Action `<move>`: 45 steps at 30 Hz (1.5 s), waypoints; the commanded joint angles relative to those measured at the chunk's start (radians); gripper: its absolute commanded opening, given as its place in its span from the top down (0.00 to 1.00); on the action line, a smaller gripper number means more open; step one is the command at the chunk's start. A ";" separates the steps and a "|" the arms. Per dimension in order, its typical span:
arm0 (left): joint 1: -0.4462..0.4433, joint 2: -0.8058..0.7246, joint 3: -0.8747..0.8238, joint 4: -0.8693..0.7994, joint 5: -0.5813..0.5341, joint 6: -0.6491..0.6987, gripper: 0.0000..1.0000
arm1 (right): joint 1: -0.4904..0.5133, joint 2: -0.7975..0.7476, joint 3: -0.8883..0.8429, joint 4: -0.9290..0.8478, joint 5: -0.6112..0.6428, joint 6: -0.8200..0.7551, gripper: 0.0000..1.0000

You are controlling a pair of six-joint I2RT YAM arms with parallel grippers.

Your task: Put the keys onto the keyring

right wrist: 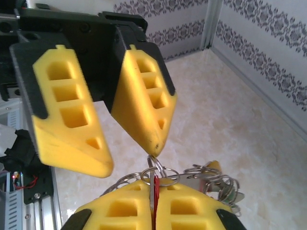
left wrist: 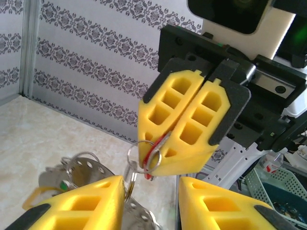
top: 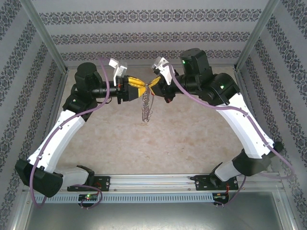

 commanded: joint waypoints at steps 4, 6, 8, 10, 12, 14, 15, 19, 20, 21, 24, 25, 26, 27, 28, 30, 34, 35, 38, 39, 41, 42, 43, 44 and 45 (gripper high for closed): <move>0.052 -0.074 -0.120 0.169 -0.008 -0.102 0.60 | 0.002 0.044 0.027 -0.052 0.064 0.003 1.00; 0.063 -0.088 -0.147 0.177 -0.021 -0.108 0.60 | 0.001 0.053 0.009 -0.037 0.072 0.014 1.00; 0.074 -0.102 -0.174 0.173 -0.040 -0.109 0.59 | 0.002 0.063 -0.015 -0.013 0.078 0.028 1.00; 0.088 -0.122 -0.205 0.157 -0.084 -0.103 0.58 | -0.001 0.079 -0.043 0.022 0.084 0.038 1.00; 0.096 -0.139 -0.231 0.140 -0.123 -0.095 0.57 | 0.000 0.110 -0.060 0.061 0.081 0.052 1.00; 0.104 -0.153 -0.250 0.130 -0.143 -0.093 0.55 | -0.001 0.157 -0.056 0.091 0.078 0.069 1.00; 0.106 -0.162 -0.260 0.128 -0.151 -0.094 0.55 | -0.002 0.186 -0.044 0.106 0.074 0.082 1.00; 0.124 -0.211 -0.307 0.121 -0.193 -0.101 0.51 | -0.002 0.315 0.037 0.139 0.062 0.127 1.00; 0.130 -0.225 -0.316 0.116 -0.200 -0.101 0.50 | -0.001 0.343 0.058 0.142 0.055 0.139 1.00; 0.135 -0.238 -0.325 0.107 -0.209 -0.098 0.50 | -0.002 0.368 0.077 0.147 0.047 0.149 1.00; 0.141 -0.266 -0.333 0.052 -0.231 -0.075 0.49 | 0.000 0.438 0.124 0.164 0.024 0.173 1.00; 0.140 -0.274 -0.336 0.037 -0.234 -0.068 0.49 | 0.001 0.455 0.128 0.178 0.014 0.182 1.00; 0.142 -0.280 -0.339 0.027 -0.240 -0.068 0.49 | 0.002 0.468 0.130 0.189 0.011 0.187 1.00; 0.142 -0.289 -0.343 0.021 -0.251 -0.070 0.48 | 0.001 0.483 0.132 0.201 0.005 0.194 1.00; 0.143 -0.298 -0.349 0.013 -0.267 -0.074 0.47 | 0.002 0.496 0.133 0.212 0.003 0.202 1.00; 0.146 -0.311 -0.360 0.004 -0.288 -0.087 0.46 | 0.002 0.518 0.125 0.233 0.010 0.215 1.00; 0.152 -0.315 -0.363 -0.014 -0.287 -0.100 0.46 | 0.004 0.559 0.100 0.234 0.049 0.236 1.00; 0.153 -0.315 -0.362 -0.018 -0.288 -0.098 0.45 | 0.001 0.565 0.091 0.231 0.048 0.249 1.00; 0.154 -0.311 -0.358 -0.016 -0.296 -0.099 0.45 | -0.011 0.557 0.016 0.262 0.037 0.295 1.00; 0.154 -0.307 -0.355 -0.012 -0.294 -0.099 0.44 | -0.014 0.546 -0.021 0.282 0.037 0.308 1.00; 0.154 -0.297 -0.346 -0.005 -0.300 -0.108 0.42 | -0.024 0.525 -0.079 0.309 0.038 0.327 1.00; 0.154 -0.292 -0.343 0.001 -0.315 -0.121 0.35 | -0.031 0.515 -0.111 0.319 0.036 0.340 1.00; 0.154 -0.288 -0.339 0.006 -0.329 -0.133 0.27 | -0.039 0.504 -0.140 0.327 0.036 0.350 1.00; 0.155 -0.282 -0.334 0.009 -0.345 -0.148 0.15 | -0.043 0.495 -0.167 0.331 0.038 0.359 1.00; 0.155 -0.272 -0.325 0.012 -0.353 -0.158 0.04 | -0.051 0.484 -0.197 0.339 0.040 0.368 1.00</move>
